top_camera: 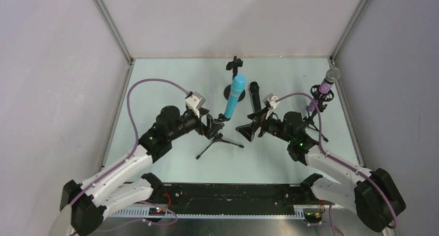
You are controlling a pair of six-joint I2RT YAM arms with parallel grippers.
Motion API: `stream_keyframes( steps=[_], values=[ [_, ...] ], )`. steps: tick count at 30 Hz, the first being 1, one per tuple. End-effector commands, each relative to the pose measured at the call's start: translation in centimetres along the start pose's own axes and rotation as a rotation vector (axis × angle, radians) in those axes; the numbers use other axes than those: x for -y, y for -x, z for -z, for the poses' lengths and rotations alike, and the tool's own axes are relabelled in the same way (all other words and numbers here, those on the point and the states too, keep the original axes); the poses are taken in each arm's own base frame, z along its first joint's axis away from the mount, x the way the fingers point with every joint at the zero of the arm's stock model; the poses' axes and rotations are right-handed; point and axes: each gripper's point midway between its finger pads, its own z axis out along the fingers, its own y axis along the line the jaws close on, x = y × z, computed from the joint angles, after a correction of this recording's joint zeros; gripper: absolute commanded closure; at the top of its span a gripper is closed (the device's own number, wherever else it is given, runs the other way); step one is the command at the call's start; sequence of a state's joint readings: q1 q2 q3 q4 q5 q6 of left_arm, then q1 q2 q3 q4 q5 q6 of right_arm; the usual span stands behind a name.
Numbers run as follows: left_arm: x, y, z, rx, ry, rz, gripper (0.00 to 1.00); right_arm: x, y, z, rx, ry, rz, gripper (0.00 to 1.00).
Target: Attach the microphones to the stand
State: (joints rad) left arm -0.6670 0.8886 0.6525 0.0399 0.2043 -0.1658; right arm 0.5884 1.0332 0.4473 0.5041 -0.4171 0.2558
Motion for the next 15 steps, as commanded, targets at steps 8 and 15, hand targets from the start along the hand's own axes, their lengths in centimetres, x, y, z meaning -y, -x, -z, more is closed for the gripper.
stream_keyframes(
  steps=[8,15],
  values=[
    [2.4,-1.2,-3.3,-0.066,-0.212,-0.092,0.08,0.1,0.4,0.6,-0.013,-0.002,0.006,0.01],
    [0.7,-1.6,-4.1,-0.077,-0.127,-0.097,0.15,0.4,0.0,0.7,-0.029,-0.012,0.006,0.01]
  ],
)
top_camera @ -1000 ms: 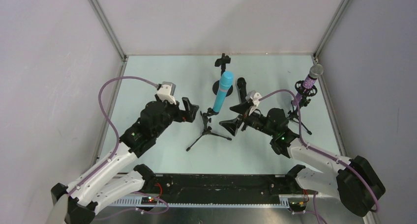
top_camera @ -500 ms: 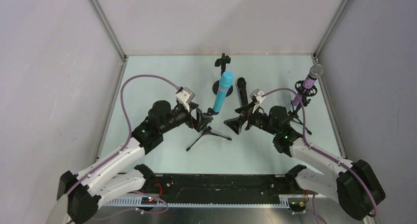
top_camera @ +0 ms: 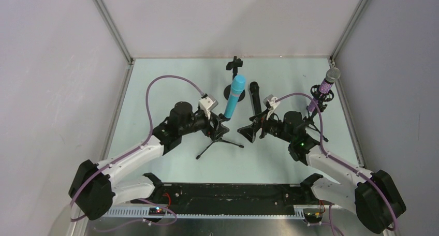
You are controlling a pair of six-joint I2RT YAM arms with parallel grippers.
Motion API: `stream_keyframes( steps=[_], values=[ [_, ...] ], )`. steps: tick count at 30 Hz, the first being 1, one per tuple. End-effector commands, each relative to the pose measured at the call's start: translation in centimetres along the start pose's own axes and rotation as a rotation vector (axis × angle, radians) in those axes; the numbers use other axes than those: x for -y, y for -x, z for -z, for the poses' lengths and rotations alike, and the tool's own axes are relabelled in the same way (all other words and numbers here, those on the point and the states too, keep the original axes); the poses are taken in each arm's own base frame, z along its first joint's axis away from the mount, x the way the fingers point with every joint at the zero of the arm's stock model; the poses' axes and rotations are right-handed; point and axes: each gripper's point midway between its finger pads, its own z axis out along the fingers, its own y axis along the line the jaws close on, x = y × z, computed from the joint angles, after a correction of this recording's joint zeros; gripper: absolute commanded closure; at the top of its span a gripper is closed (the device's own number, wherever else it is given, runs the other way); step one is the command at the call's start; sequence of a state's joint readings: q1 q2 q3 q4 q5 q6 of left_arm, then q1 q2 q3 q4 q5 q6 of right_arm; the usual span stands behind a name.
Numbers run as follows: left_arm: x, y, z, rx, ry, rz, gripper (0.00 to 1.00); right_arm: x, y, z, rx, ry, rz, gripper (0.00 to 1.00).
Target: Attach the microphones to the stand
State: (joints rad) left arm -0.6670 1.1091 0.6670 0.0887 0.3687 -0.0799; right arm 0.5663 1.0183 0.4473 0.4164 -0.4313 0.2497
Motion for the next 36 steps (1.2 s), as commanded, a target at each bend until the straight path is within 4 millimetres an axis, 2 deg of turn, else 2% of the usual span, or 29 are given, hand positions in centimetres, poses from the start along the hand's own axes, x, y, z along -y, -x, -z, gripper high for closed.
stream_keyframes(
  steps=[1,4,7,8,13,15,18,20,24,26,28,31,33,36],
  values=[
    [-0.6,3.5,-0.1,0.086,0.032,-0.059,0.17,-0.3,1.4,0.1,0.032,0.014,0.032,0.01],
    [-0.8,3.2,-0.1,0.081,0.043,-0.066,0.25,-0.3,1.4,0.1,0.032,0.014,0.033,0.01],
    [-0.9,2.9,-0.1,0.077,0.048,-0.078,0.43,-0.2,1.4,0.1,0.034,0.012,0.034,0.01],
    [-1.0,2.7,-0.1,0.073,0.051,-0.083,0.46,-0.2,1.5,0.1,0.035,0.012,0.036,0.0],
    [-1.4,2.2,-0.2,0.061,0.064,-0.085,0.46,-0.2,1.6,0.1,0.039,0.015,0.04,0.01],
    [-1.5,2.1,-0.3,0.057,0.069,-0.084,0.42,-0.2,1.6,0.1,0.039,0.013,0.042,0.0],
    [-1.7,1.9,-0.5,0.048,0.076,-0.078,0.31,-0.2,1.6,0.1,0.038,0.014,0.041,0.01],
    [-1.9,1.8,-0.6,0.044,0.083,-0.074,0.29,-0.2,1.6,0.2,0.038,0.013,0.041,0.0],
    [-2.3,1.6,-0.8,0.037,0.099,-0.069,0.32,-0.2,1.6,0.2,0.038,0.009,0.041,0.0],
    [-2.3,1.8,-0.9,0.038,0.101,-0.067,0.38,-0.2,1.6,0.2,0.038,0.01,0.041,0.0],
    [-2.2,2.0,-0.8,0.044,0.097,-0.063,0.5,-0.2,1.5,0.2,0.037,0.011,0.04,0.01],
    [-2.0,2.5,-0.8,0.055,0.097,-0.053,0.78,-0.2,1.4,0.2,0.033,0.013,0.038,0.01],
    [-1.7,2.7,-0.8,0.057,0.085,-0.036,0.91,-0.3,1.4,0.1,0.033,0.016,0.041,0.0],
    [-1.3,3.3,-0.8,0.065,0.07,-0.01,0.99,-0.4,1.4,-0.1,0.037,0.026,0.062,0.01]
  ],
)
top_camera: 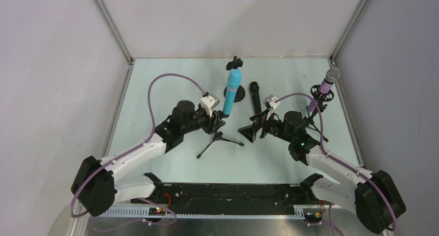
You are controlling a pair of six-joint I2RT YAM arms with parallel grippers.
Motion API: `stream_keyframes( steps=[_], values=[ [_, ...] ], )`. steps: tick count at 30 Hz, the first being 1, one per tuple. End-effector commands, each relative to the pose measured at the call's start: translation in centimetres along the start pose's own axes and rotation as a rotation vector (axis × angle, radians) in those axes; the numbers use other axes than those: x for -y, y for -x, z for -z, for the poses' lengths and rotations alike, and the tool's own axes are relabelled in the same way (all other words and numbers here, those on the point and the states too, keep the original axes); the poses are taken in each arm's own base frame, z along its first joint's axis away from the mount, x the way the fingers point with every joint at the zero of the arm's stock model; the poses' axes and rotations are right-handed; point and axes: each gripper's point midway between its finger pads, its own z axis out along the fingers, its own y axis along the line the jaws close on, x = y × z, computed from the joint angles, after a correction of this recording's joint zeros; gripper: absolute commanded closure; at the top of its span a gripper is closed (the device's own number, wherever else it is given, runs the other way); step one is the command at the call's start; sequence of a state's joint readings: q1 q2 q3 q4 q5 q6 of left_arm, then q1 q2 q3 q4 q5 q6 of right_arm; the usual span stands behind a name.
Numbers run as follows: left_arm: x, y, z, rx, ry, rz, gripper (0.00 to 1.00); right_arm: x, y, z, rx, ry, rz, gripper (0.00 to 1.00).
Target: Attach the microphones to the stand
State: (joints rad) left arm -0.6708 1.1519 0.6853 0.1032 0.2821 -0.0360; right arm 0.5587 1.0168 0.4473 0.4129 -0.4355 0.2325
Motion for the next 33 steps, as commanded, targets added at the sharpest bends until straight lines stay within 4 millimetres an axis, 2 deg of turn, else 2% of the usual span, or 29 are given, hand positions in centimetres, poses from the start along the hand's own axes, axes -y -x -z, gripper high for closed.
stream_keyframes(
  steps=[1,11,15,22,30,33],
  values=[
    [0.6,3.3,0.0,0.067,-0.019,0.04,1.0,-0.8,1.5,-0.3,0.041,0.033,0.054,0.01],
    [1.9,6.7,1.3,0.124,-0.032,0.002,1.0,-3.0,2.1,-0.6,0.069,0.124,0.108,0.01],
    [3.1,8.3,2.1,0.152,-0.046,-0.04,1.0,-3.8,2.1,-0.9,0.073,0.172,0.098,0.01],
    [5.1,11.0,3.4,0.211,-0.082,-0.081,1.0,-6.1,2.0,-1.5,0.097,0.262,0.2,0.01],
    [7.4,13.2,4.3,0.261,-0.144,-0.081,1.0,-6.9,2.0,-1.8,0.108,0.284,0.208,0.01],
    [8.3,13.7,4.4,0.266,-0.178,-0.076,1.0,-7.1,2.1,-2.0,0.118,0.295,0.211,0.04]
  ],
)
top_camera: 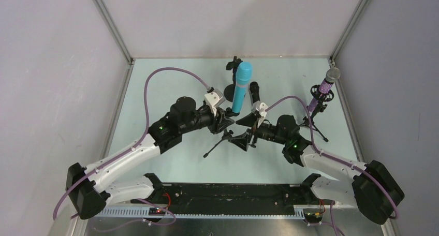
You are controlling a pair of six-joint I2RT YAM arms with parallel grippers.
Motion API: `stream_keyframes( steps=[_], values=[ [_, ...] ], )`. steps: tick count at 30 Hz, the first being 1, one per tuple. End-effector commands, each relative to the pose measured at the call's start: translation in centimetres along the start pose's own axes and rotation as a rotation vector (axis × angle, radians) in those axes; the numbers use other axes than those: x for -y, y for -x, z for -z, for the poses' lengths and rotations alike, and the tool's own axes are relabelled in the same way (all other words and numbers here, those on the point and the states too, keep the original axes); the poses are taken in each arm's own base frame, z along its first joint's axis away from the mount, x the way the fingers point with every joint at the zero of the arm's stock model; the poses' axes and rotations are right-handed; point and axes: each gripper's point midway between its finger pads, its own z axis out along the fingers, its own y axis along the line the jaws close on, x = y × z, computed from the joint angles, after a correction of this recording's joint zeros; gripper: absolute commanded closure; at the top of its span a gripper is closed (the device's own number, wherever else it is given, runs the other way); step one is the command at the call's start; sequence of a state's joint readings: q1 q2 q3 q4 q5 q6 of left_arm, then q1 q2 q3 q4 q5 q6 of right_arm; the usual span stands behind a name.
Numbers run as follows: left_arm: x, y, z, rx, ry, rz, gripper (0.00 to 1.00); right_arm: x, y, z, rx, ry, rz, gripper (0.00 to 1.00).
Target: Attach the microphones to the stand
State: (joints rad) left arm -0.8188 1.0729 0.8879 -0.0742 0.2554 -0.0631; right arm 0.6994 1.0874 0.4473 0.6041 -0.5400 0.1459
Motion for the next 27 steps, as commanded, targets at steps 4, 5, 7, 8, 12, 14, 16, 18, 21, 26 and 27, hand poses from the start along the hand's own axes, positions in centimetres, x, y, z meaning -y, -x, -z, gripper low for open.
stream_keyframes(
  steps=[4,5,7,8,12,14,16,18,21,26,27],
  values=[
    [3.1,7.2,0.9,0.184,-0.099,-0.026,1.0,-0.5,2.0,-1.2,0.081,0.044,0.046,0.1],
    [3.5,7.4,0.9,0.188,-0.109,-0.023,1.0,-0.6,1.9,-1.3,0.081,0.049,0.043,0.12],
    [3.8,7.8,0.9,0.193,-0.119,-0.024,1.0,-0.5,1.7,-1.6,0.082,0.055,0.035,0.14],
    [3.9,7.9,1.0,0.195,-0.122,-0.024,1.0,-0.5,1.6,-1.7,0.082,0.055,0.031,0.16],
    [4.7,8.4,1.2,0.205,-0.15,-0.027,1.0,-0.4,1.2,-2.0,0.078,0.059,0.035,0.27],
    [5.0,8.6,1.2,0.209,-0.164,-0.03,1.0,-0.4,1.1,-2.2,0.078,0.062,0.036,0.33],
    [5.3,8.8,1.3,0.211,-0.175,-0.033,1.0,-0.4,1.0,-2.3,0.078,0.068,0.037,0.41],
    [5.4,8.9,1.4,0.212,-0.182,-0.034,1.0,-0.4,0.9,-2.4,0.08,0.076,0.034,0.54],
    [5.5,9.1,1.5,0.219,-0.181,-0.037,1.0,-0.5,0.4,-2.6,0.067,0.09,0.021,0.75],
    [5.2,9.7,2.0,0.24,-0.163,-0.047,1.0,-0.6,-0.7,-2.6,0.032,0.1,0.011,0.98],
    [5.2,9.8,2.1,0.245,-0.16,-0.049,1.0,-0.5,-1.0,-2.6,0.021,0.098,0.009,1.0]
  ],
)
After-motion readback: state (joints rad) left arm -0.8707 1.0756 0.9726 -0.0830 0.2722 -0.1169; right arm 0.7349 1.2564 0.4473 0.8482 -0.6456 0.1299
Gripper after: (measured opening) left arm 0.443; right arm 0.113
